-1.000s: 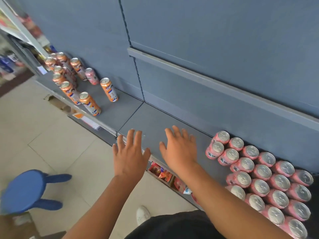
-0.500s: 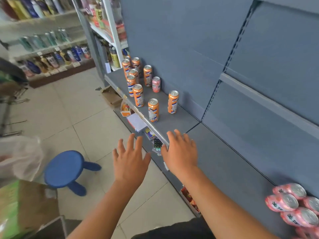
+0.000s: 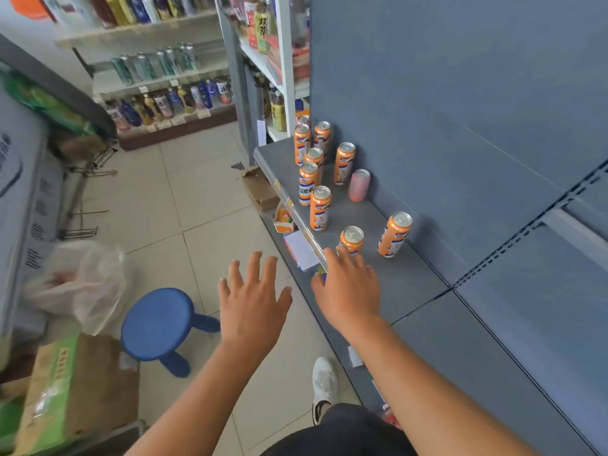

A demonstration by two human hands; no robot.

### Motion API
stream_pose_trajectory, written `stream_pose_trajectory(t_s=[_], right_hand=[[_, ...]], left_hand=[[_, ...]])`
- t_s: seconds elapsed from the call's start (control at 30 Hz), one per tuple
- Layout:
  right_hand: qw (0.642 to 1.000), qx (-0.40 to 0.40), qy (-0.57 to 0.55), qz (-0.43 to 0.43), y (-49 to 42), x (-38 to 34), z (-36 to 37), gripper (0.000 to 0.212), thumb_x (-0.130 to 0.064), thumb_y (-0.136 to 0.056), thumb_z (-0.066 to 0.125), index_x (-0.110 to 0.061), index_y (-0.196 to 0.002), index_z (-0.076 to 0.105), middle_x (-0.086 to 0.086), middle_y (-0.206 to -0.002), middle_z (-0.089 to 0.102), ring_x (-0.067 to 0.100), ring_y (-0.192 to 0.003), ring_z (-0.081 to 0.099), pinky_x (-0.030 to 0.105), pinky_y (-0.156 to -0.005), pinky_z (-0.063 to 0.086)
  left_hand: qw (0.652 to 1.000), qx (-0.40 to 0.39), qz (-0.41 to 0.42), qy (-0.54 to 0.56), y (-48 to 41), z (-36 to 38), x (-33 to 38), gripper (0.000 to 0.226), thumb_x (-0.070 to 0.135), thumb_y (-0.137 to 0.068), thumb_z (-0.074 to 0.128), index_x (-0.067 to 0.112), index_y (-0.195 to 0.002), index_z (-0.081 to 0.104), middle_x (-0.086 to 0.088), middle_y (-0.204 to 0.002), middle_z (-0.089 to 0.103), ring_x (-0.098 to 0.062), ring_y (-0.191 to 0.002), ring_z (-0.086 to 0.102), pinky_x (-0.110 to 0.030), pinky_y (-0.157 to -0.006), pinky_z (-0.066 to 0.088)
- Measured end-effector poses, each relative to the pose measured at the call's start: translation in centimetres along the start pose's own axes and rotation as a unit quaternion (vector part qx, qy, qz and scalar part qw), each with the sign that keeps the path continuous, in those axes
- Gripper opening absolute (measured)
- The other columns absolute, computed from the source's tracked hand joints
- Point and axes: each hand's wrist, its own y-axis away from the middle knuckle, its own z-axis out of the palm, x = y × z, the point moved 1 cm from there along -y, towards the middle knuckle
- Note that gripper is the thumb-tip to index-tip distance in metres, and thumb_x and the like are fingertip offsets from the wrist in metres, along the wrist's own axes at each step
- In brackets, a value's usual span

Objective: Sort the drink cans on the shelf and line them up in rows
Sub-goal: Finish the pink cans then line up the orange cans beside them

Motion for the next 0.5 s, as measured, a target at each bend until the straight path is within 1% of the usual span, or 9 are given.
stream_pose_trajectory(t_s=[0.1, 0.2, 0.27, 0.37, 0.43, 0.5], right_hand=[[1.000, -0.003, -0.008, -0.009, -5.0, -0.6, 0.0, 0.022, -0.029, -0.089, 0.052, -0.015, -0.106, 0.055, 0.006, -0.109, 0.057, 0.034, -0.100, 0.054, 0.040, -0.073, 0.038], [1.000, -0.007, -0.004, -0.027, -9.9, -1.2, -0.2, 0.028, -0.029, -0.090, 0.051, -0.017, -0.115, 0.053, 0.004, -0.114, 0.057, 0.032, -0.098, 0.053, 0.038, -0.071, 0.029], [1.000, -0.014, -0.007, -0.027, -12.9, -1.6, -0.3, 0.027, -0.029, -0.091, 0.049, -0.017, -0.114, 0.052, 0.004, -0.115, 0.057, 0.031, -0.098, 0.052, 0.038, -0.071, 0.027], [0.999, -0.011, -0.021, -0.032, -16.5, -2.8, 0.0, 0.026, -0.028, -0.090, 0.050, -0.016, -0.113, 0.054, 0.005, -0.115, 0.058, 0.031, -0.102, 0.053, 0.038, -0.073, 0.029], [0.999, -0.007, -0.019, -0.036, -18.8, -3.4, 0.4, 0.031, -0.029, -0.090, 0.049, -0.018, -0.119, 0.054, 0.004, -0.117, 0.059, 0.031, -0.106, 0.054, 0.039, -0.078, 0.035], [1.000, -0.011, -0.004, -0.029, -21.2, -4.1, 1.1, 0.034, -0.030, -0.090, 0.048, -0.020, -0.123, 0.054, 0.003, -0.119, 0.058, 0.031, -0.107, 0.054, 0.041, -0.084, 0.037]], left_hand=[[1.000, -0.008, -0.016, -0.009, -4.4, -0.8, -0.7, 0.053, 0.051, -0.099, 0.038, 0.027, -0.145, 0.027, 0.001, -0.158, 0.022, -0.035, -0.144, 0.022, -0.048, -0.113, 0.029], [1.000, -0.008, -0.025, -0.017, -8.7, -1.7, -1.1, 0.054, 0.051, -0.099, 0.039, 0.026, -0.146, 0.028, 0.001, -0.159, 0.023, -0.036, -0.144, 0.022, -0.048, -0.113, 0.030], [0.999, -0.008, -0.030, -0.011, -11.4, -2.3, -1.5, 0.054, 0.050, -0.099, 0.039, 0.026, -0.146, 0.028, 0.001, -0.159, 0.023, -0.036, -0.144, 0.022, -0.049, -0.113, 0.029], [0.999, -0.003, -0.031, -0.012, -15.1, -2.9, -2.3, 0.055, 0.050, -0.099, 0.039, 0.026, -0.147, 0.027, 0.001, -0.159, 0.022, -0.036, -0.144, 0.022, -0.049, -0.113, 0.029], [0.999, -0.007, -0.030, -0.014, -17.7, -3.0, -3.0, 0.056, 0.051, -0.099, 0.038, 0.026, -0.148, 0.026, 0.002, -0.159, 0.021, -0.036, -0.144, 0.022, -0.049, -0.113, 0.028], [1.000, -0.009, -0.020, -0.016, -20.5, -3.0, -4.1, 0.056, 0.051, -0.099, 0.037, 0.026, -0.148, 0.026, 0.002, -0.159, 0.021, -0.036, -0.144, 0.022, -0.049, -0.112, 0.029]])
